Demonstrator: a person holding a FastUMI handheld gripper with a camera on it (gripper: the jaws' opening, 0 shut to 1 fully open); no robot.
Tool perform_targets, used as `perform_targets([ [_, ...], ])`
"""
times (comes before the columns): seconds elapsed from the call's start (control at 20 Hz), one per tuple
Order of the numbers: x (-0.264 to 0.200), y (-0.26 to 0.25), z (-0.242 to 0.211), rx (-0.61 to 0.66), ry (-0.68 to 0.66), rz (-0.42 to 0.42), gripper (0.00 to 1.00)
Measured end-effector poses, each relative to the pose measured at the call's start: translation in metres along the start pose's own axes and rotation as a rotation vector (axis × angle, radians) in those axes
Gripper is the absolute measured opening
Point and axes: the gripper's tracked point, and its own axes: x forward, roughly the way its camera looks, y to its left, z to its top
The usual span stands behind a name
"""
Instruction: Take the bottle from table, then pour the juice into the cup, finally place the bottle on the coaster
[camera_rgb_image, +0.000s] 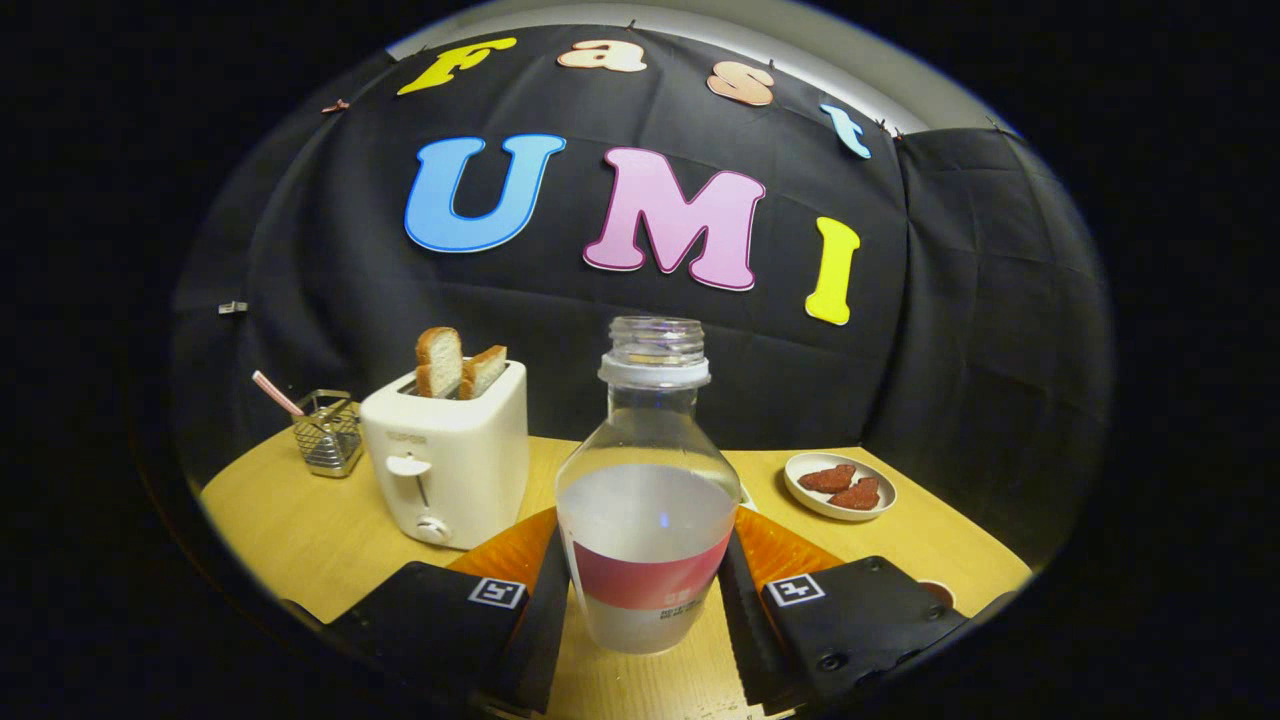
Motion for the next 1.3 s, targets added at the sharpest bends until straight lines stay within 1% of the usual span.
perform_targets([
  [0.2, 0.036, -0.007, -0.026, 0.033, 0.038, -0.048, 0.73],
  [0.25, 0.044, -0.014, -0.044, 0.039, 0.046, -0.054, 0.73],
  [0.4, 0.058, -0.016, -0.055, 0.048, 0.053, -0.061, 0.73],
  [0.7, 0.065, -0.016, -0.067, 0.081, 0.060, -0.065, 0.73],
  [1.0, 0.057, -0.019, -0.069, 0.127, 0.048, -0.063, 0.77],
  [1.1, 0.053, -0.017, -0.067, 0.133, 0.038, -0.052, 0.79],
  [1.2, 0.050, -0.020, -0.066, 0.120, 0.035, -0.061, 0.83],
  [1.25, 0.049, -0.020, -0.066, 0.113, 0.035, -0.057, 0.90],
  [1.3, 0.043, -0.020, -0.064, 0.105, 0.038, -0.056, 0.94],
])
